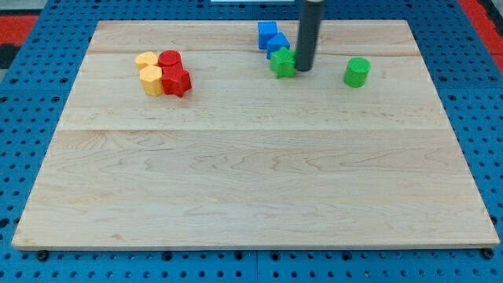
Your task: Arrange the blue blocks to the right of green star
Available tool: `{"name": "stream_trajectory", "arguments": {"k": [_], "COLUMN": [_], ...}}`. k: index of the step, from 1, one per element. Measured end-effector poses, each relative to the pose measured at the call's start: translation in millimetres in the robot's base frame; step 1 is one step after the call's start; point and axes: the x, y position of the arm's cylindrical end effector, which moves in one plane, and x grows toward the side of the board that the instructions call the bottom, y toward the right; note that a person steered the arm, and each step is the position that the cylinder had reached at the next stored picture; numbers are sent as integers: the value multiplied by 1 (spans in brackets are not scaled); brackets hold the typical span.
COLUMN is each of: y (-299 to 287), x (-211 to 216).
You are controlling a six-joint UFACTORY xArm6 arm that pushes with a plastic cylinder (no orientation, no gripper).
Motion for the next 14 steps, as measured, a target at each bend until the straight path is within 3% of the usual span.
{"name": "stream_trajectory", "arguments": {"k": [2, 3, 5, 7, 9, 11, 14], "y": [-66, -56, 37, 72, 108, 42, -88], "x": [-18, -44, -57, -56, -91, -49, -55]}}
